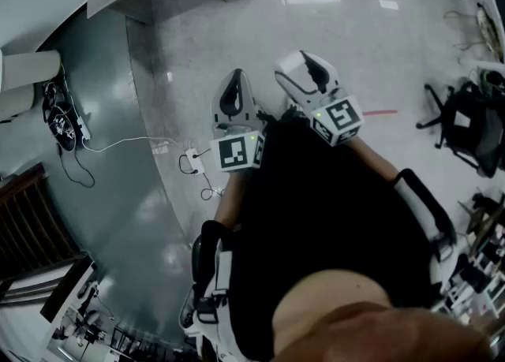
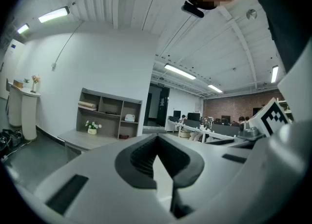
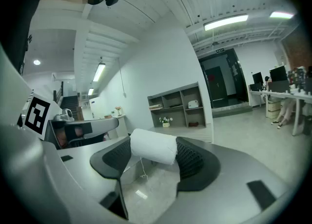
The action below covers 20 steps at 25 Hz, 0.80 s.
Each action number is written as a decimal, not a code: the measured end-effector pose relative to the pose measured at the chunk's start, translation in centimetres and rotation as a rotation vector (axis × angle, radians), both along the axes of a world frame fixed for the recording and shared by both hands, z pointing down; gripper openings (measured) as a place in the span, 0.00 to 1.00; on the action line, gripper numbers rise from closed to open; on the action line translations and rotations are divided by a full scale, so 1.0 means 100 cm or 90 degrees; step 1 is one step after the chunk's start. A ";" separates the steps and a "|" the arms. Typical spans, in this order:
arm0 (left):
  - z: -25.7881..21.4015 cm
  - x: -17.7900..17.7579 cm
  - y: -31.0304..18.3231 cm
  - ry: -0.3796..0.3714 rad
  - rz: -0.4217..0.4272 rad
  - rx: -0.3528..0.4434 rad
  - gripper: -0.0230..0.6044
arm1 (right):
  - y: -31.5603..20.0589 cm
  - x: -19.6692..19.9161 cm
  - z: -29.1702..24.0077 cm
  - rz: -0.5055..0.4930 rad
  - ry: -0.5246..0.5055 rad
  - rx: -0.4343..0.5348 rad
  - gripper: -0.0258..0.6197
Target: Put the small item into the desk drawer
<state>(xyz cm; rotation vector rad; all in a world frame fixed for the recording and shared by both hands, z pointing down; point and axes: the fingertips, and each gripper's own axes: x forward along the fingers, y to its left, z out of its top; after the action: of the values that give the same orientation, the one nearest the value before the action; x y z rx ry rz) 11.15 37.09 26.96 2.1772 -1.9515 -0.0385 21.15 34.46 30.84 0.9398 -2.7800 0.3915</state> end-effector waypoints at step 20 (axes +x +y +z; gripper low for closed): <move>0.010 -0.024 0.007 -0.027 0.021 -0.002 0.02 | 0.007 -0.024 0.001 0.000 -0.003 -0.005 0.48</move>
<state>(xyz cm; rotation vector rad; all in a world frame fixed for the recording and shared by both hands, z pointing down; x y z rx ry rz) 8.75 37.80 27.92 2.2251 -1.9364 0.0145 18.72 35.14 30.91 0.9374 -2.7810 0.4055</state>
